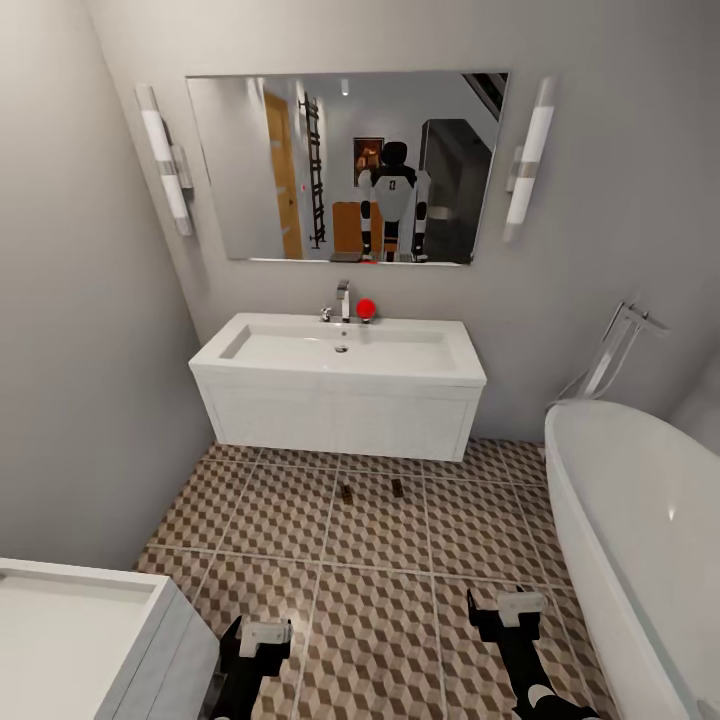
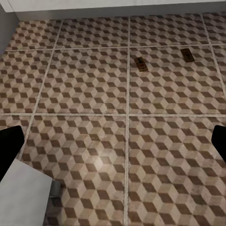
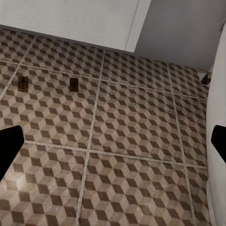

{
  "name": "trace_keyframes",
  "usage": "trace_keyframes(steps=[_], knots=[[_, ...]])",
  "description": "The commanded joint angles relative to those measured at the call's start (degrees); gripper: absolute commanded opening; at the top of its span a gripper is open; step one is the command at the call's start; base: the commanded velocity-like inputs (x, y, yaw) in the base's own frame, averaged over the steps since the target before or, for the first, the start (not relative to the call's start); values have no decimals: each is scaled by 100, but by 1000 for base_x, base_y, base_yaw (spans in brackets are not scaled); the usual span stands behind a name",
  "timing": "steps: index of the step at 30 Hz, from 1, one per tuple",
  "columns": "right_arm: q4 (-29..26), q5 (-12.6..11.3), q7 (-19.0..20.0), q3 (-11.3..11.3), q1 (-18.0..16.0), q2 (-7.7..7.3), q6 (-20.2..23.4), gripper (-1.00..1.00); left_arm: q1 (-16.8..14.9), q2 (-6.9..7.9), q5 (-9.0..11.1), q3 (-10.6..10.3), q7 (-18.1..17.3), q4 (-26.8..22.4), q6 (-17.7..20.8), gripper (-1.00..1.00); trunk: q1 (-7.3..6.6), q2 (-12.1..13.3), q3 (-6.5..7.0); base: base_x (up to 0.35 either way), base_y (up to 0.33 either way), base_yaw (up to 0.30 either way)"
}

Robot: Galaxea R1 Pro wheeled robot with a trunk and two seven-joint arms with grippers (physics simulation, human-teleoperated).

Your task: Take the four mousetraps from the cabinet in the bathroom and place them on the bathroom floor. Make sure all four end up on the same floor surface, and ensure that at least two of them are either under or directly next to the same bathroom sink.

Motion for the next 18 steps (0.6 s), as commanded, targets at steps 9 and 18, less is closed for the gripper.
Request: trace_keyframes(steps=[9, 18], knots=[[6, 49, -60, 35, -6, -1, -3, 100, -9, -3, 58, -52, 2, 25, -35, 100, 3, -12, -12, 0, 0, 0], [6, 48, -60, 35, -6, -1, -3, 100, -7, -6, 58, -51, 2, 26, -35, 100, 3, -12, -12, 0, 0, 0]])
